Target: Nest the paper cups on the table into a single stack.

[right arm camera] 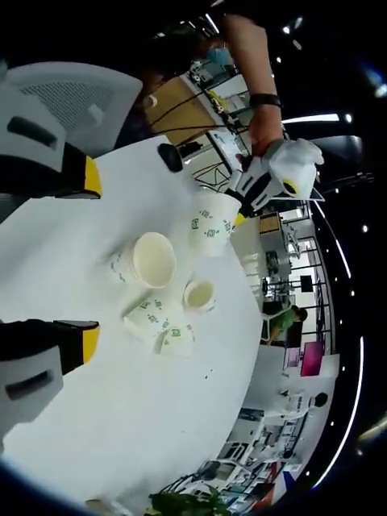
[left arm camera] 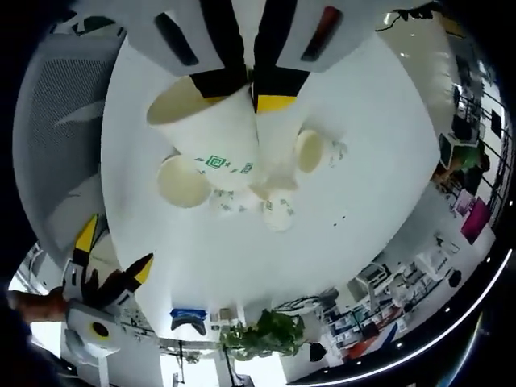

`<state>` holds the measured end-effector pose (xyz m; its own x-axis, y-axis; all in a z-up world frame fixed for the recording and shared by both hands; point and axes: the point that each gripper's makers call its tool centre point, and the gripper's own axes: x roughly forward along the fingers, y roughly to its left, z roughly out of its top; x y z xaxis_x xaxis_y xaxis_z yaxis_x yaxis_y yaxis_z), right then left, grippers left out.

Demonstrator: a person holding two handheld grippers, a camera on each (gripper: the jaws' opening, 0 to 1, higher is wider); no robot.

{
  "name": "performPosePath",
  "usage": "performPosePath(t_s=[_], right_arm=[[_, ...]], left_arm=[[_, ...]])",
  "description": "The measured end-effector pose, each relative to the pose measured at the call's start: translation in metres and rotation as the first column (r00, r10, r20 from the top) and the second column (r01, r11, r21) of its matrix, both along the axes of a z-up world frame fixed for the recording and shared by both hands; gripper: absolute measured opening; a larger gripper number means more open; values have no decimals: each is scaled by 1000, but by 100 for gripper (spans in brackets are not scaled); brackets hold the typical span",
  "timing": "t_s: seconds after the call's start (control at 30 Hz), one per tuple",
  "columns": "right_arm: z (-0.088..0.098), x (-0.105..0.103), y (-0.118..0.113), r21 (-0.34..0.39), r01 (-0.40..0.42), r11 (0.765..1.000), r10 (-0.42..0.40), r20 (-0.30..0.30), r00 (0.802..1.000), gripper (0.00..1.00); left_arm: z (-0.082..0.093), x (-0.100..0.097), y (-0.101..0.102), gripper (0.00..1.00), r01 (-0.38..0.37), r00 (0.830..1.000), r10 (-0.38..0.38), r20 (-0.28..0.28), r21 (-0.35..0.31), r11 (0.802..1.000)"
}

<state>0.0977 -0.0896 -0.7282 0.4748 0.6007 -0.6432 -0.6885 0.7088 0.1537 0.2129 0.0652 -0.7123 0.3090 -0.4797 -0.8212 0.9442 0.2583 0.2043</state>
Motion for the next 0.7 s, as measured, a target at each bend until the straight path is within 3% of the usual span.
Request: performPosePath(t_s=[0.07,0.4,0.47,0.5,0.7], right_arm=[[-8,3,-5,-4,0,1000,0,0,1000,60],[-4,-7,-11,-17,2,1000,-2,7,1000,61],[-3,-10,-10,-18,3,1000,-3,6,1000,61],[-3,-11,-10,-18,4,1000,-4,6,1000,61],[-6,-12,-17,-19,10,1000,-10,2,1000,61]], left_arm=[[4,-6,-8,0,45,999,-45,-2,31,999],[1,-12,-34,0,219,976,-215,-45,154,964],[1,-20,-43,0,255,967,-251,-47,187,949],[0,-11,-41,0,268,963,-265,-47,204,941],[-1,-10,-52,0,331,943,-325,-69,271,904]])
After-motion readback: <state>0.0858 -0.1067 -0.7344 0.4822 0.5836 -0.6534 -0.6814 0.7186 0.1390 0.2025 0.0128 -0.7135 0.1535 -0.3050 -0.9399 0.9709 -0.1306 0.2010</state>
